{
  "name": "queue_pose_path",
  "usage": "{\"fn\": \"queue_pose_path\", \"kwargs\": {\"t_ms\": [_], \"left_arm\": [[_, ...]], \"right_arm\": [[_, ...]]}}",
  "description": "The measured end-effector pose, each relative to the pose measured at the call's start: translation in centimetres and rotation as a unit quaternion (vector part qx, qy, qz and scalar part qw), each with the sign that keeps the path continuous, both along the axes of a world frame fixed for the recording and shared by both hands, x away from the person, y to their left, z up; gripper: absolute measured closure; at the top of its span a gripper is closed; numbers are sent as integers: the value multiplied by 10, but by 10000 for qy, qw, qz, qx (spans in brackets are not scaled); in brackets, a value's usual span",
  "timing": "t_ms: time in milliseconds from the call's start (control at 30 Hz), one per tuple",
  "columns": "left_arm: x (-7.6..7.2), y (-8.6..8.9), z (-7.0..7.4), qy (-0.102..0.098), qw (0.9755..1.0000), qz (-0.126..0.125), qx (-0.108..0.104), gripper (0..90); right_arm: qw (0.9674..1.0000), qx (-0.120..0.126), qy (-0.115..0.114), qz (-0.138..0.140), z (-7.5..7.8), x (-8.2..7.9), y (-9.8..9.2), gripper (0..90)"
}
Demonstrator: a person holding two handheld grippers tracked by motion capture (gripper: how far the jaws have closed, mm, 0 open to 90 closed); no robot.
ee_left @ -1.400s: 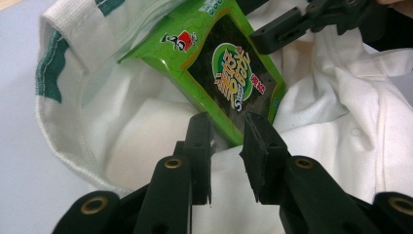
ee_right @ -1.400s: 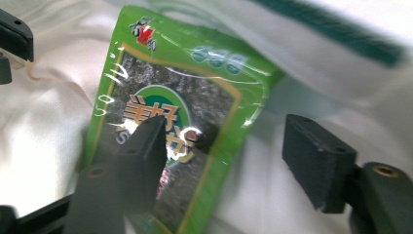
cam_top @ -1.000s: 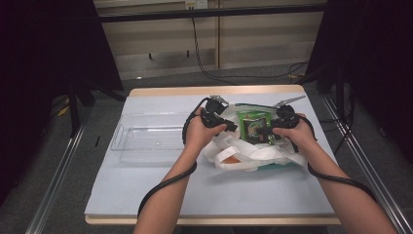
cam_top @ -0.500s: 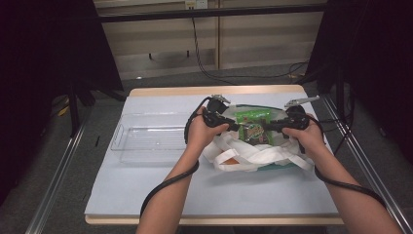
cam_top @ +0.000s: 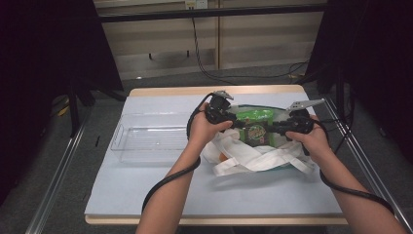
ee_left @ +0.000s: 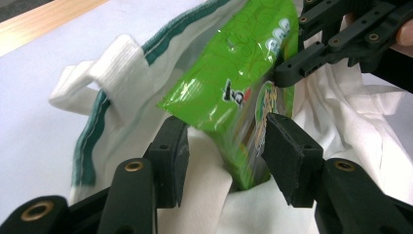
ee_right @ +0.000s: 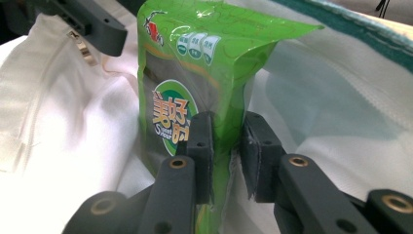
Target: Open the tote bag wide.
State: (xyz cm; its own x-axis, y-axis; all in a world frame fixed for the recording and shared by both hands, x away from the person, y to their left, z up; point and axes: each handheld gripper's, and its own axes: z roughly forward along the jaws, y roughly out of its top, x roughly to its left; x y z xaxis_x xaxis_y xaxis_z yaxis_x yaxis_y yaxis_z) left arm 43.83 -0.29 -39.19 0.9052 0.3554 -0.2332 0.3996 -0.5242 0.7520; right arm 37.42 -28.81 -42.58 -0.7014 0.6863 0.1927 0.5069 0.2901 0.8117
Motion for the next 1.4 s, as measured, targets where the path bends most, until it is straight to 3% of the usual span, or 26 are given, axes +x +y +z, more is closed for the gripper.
{"fn": "queue_pose_path", "kwargs": {"t_ms": [100, 300, 500, 733, 1000, 1267, 1400], "left_arm": [[2, -4, 0, -3, 10000, -96, -14, 532], [2, -9, 2, -23, 9994, -341, -83, 586], [-4, -14, 12, -124, 9973, -703, 195, 691], [-11, -25, 22, -226, 9940, -982, 434, 698], [-14, -41, 25, -259, 9893, -1172, 827, 683], [-13, -60, 24, -353, 9805, -1433, 1296, 678], [-11, -65, 26, -383, 9783, -1498, 1381, 686]], "right_arm": [[10000, 73, -25, 28, 3, -2, 0, 756], [9999, -103, -41, 67, 7, -4, -1, 753], [9999, -117, -56, 39, 5, -9, -4, 718], [9998, -147, -99, 57, 2, -15, -11, 697], [9996, -208, -142, 104, -1, -22, -15, 667], [9996, -241, -153, 78, -3, -24, -16, 642], [9996, -250, -149, 30, -3, -25, -20, 613]]}}
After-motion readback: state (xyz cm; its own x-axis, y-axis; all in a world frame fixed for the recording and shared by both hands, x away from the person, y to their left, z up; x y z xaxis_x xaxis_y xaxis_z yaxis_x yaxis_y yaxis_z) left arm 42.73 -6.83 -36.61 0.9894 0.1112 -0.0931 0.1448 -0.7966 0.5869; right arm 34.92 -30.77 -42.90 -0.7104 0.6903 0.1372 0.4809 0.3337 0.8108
